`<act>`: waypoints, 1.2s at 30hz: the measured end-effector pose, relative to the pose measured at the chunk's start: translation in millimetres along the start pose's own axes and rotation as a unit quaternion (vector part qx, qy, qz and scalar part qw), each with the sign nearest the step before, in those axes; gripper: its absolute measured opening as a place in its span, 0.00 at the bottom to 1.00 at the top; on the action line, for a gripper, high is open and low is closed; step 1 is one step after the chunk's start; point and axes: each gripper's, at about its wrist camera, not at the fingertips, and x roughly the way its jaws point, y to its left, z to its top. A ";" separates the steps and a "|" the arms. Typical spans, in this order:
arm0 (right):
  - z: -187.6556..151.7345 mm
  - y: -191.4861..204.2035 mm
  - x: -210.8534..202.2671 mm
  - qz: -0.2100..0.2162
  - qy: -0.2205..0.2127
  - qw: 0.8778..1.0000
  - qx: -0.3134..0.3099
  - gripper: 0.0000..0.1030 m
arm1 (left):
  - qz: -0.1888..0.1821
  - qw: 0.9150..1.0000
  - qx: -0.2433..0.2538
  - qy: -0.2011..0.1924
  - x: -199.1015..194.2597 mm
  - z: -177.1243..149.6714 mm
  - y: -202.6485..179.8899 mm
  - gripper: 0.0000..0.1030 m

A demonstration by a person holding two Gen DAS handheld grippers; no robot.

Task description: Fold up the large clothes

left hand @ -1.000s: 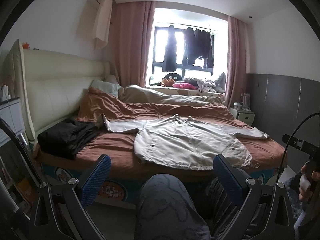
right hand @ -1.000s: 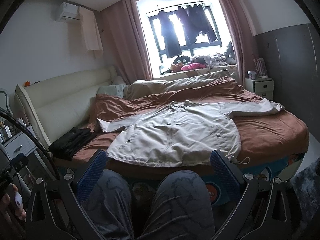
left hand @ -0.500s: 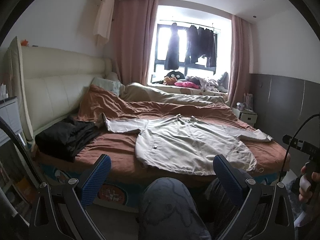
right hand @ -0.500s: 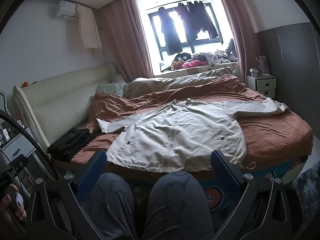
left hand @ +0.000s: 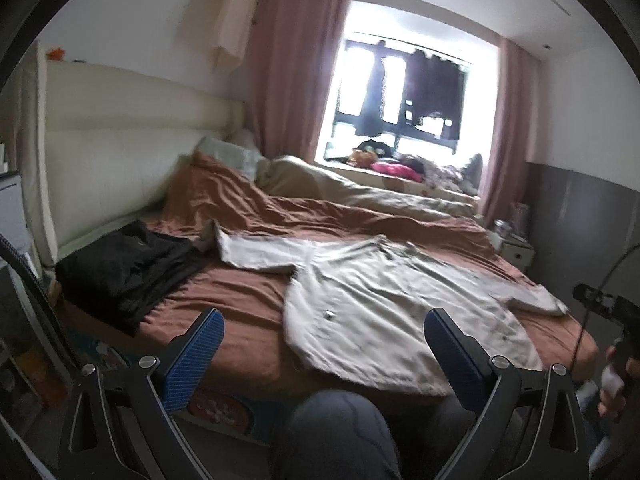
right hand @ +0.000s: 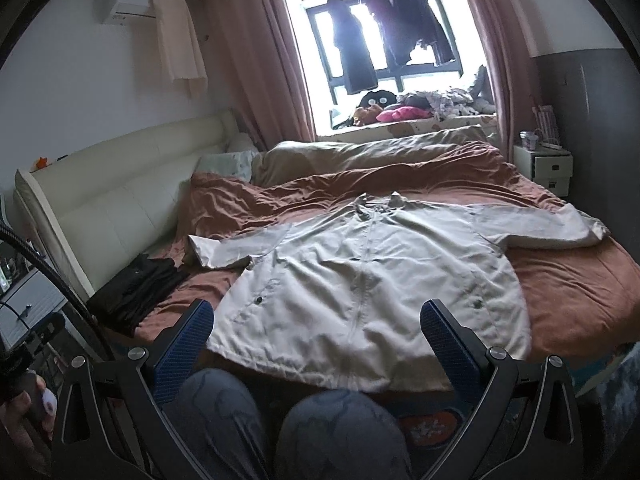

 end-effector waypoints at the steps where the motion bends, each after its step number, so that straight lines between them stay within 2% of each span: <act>1: 4.0 0.4 8.0 0.000 0.003 1.000 -0.001 1.00 | 0.006 1.000 -0.006 -0.002 7.3 3.8 5.0 0.98; 5: 18.8 3.7 41.9 0.001 0.017 1.000 -0.003 1.00 | 0.019 1.000 -0.014 0.000 31.0 14.8 18.8 0.98; 11: 41.2 8.5 100.7 0.011 0.036 0.999 -0.011 1.00 | 0.031 0.999 -0.036 0.025 79.3 28.4 43.2 0.98; 20: 66.1 0.1 188.1 0.044 0.051 0.997 0.031 1.00 | 0.031 0.995 -0.053 0.080 173.2 50.1 75.7 0.98; 25: 75.8 -3.3 239.2 0.059 0.063 0.995 0.055 1.00 | 0.035 0.992 -0.063 0.106 227.3 64.7 95.9 0.93; 27: 79.5 -4.5 258.2 0.063 0.070 0.994 0.061 0.97 | 0.035 0.990 -0.069 0.115 245.7 69.0 102.0 0.89; 30: 85.9 -5.1 290.5 0.070 0.083 0.991 0.077 0.93 | 0.042 0.988 -0.076 0.129 275.3 74.2 112.8 0.89; 33: 92.3 -3.5 321.7 0.080 0.103 0.987 0.090 0.79 | 0.051 0.986 -0.078 0.140 305.8 80.0 124.7 0.87; 36: 98.0 1.7 356.6 0.093 0.124 0.983 0.103 0.73 | 0.055 0.983 -0.085 0.152 335.9 84.2 136.9 0.87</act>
